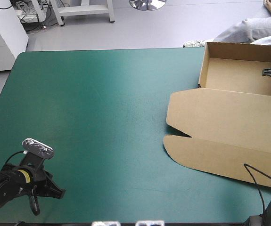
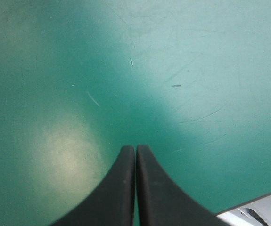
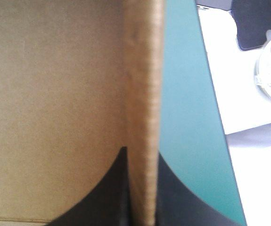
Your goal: Fold the box
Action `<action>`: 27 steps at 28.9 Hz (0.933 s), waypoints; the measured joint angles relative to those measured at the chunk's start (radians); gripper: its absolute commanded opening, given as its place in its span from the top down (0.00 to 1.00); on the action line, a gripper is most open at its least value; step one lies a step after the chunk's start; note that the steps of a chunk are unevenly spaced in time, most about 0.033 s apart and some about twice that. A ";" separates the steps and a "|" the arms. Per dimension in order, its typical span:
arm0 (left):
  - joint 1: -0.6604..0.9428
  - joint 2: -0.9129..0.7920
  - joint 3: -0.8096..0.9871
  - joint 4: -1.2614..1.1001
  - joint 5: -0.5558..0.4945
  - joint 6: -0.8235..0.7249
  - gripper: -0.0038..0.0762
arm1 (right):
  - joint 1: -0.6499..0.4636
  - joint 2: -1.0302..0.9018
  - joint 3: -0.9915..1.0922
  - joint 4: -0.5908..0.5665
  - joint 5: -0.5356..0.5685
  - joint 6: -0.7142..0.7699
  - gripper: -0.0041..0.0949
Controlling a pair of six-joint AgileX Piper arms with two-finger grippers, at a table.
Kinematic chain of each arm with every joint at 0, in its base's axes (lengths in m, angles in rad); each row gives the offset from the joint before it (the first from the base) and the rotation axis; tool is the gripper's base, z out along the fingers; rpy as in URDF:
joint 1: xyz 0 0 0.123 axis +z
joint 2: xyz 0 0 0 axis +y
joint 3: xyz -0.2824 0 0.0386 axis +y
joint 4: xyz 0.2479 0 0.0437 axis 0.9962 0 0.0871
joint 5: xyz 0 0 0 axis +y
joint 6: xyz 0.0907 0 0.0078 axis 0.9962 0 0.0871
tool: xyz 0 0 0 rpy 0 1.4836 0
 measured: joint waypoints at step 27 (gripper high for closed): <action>0.000 0.000 0.000 0.004 -0.005 -0.003 0.96 | -0.102 0.036 -0.188 0.197 0.124 -0.043 0.46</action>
